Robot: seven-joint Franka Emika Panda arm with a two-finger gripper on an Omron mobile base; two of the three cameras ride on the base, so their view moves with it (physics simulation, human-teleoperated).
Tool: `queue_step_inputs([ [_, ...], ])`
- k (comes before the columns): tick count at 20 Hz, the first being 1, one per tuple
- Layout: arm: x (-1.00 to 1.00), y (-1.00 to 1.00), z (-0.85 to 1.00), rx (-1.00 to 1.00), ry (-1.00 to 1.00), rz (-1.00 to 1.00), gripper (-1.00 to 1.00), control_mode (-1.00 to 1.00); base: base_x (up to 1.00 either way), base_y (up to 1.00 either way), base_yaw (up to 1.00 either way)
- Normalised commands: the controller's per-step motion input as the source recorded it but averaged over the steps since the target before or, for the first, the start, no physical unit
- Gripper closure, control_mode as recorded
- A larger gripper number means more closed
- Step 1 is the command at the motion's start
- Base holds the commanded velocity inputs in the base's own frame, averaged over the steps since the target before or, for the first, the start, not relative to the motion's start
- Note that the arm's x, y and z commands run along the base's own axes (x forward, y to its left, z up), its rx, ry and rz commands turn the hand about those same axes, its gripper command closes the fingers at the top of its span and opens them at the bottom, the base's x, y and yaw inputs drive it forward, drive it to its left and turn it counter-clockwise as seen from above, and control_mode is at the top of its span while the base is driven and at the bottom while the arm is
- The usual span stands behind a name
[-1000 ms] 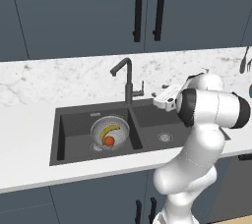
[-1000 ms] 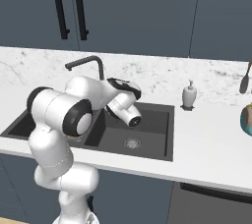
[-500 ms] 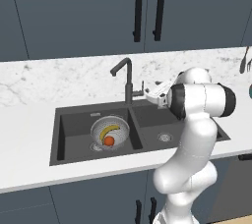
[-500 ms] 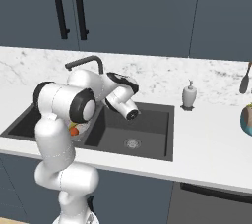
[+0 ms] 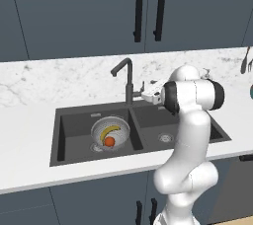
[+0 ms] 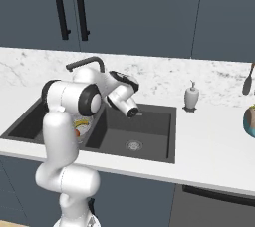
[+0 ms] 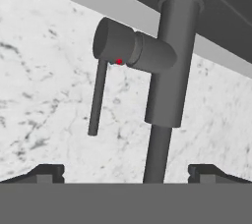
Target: Put the colander in the sink, put the orange, banana in the colander, and turn on the sink faucet and pour water over the colander.
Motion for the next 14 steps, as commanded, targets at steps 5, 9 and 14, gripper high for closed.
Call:
queue_step_inputs([
  [5,0.47,0.02,-0.23,0.0,0.0,0.0,-1.0,-1.0,0.0,0.0,0.0],
  [9,0.46,0.0,-0.17,0.02,0.0,0.0,-1.0,-1.0,0.0,0.0,0.0],
  [14,0.52,0.0,-0.18,0.04,0.0,-0.01,-1.0,-1.0,0.0,0.0,0.0],
])
